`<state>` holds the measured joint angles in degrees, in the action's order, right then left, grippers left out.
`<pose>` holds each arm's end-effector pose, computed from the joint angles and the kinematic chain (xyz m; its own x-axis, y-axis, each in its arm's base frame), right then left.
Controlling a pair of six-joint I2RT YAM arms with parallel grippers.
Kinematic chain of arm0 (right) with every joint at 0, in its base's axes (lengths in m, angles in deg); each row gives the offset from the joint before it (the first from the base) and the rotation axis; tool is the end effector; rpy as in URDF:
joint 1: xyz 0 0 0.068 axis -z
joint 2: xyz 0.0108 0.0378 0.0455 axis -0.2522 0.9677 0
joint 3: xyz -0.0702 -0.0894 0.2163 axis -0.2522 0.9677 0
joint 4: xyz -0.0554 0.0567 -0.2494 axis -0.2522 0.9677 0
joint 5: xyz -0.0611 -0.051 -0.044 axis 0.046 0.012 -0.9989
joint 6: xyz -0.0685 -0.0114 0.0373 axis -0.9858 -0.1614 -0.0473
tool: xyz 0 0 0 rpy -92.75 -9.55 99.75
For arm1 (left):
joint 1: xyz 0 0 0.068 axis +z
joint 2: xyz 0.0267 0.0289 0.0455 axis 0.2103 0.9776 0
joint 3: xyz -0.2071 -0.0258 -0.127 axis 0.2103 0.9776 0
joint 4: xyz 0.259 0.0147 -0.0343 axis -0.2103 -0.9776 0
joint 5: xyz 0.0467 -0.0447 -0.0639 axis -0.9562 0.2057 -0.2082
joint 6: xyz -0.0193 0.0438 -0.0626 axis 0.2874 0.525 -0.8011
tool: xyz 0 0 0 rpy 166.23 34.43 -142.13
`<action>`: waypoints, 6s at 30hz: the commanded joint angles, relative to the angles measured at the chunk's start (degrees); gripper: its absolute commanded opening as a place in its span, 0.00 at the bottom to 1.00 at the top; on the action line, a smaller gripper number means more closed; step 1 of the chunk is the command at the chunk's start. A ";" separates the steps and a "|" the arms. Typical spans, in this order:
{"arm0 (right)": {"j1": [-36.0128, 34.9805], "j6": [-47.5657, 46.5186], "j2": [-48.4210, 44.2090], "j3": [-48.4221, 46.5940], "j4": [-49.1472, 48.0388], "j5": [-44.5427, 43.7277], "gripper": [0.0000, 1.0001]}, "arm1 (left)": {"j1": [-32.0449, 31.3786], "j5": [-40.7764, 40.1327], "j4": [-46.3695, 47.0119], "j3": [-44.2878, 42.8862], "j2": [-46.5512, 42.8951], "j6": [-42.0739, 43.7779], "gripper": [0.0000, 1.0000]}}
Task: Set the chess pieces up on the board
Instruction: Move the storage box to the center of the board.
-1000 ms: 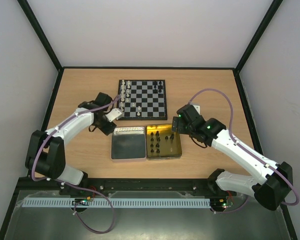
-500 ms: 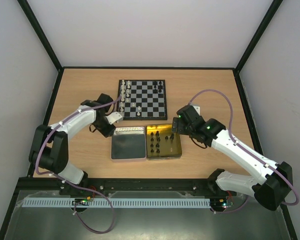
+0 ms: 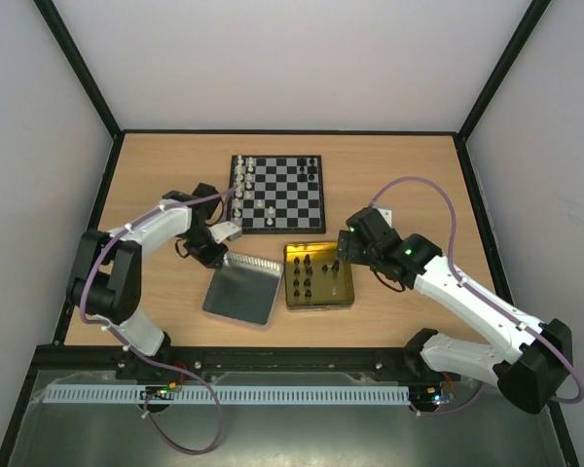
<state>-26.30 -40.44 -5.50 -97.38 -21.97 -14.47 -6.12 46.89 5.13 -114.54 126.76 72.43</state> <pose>0.1937 0.1535 0.2259 -0.8275 0.1271 -0.5469 -0.0503 0.9533 0.2977 0.2667 -0.1026 0.1213 -0.7568 0.6347 -0.1563 0.6535 0.7403 -0.1582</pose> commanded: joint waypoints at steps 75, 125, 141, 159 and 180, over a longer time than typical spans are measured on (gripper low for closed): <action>-0.31 0.86 0.74 0.47 -1.78 -2.11 0.97 | 40.55 -11.42 -0.48 -53.91 30.57 12.68 0.60; 7.03 0.33 17.15 8.75 -10.23 7.36 0.60 | 11.86 7.83 9.71 0.54 -20.66 -2.19 1.00; 11.79 1.44 18.28 8.54 -7.61 5.05 0.58 | 11.67 4.85 11.77 3.10 -21.43 -0.32 0.99; 26.80 -0.43 21.56 4.75 -4.66 5.07 0.61 | 11.67 5.79 13.14 4.98 -22.52 0.96 1.00; 37.13 3.20 28.76 -1.23 -7.22 3.01 0.65 | 11.67 6.39 15.66 6.48 -21.41 1.65 1.00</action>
<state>10.44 -39.13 22.17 -95.85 -28.86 -8.81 5.66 52.83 19.73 -108.61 105.32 73.61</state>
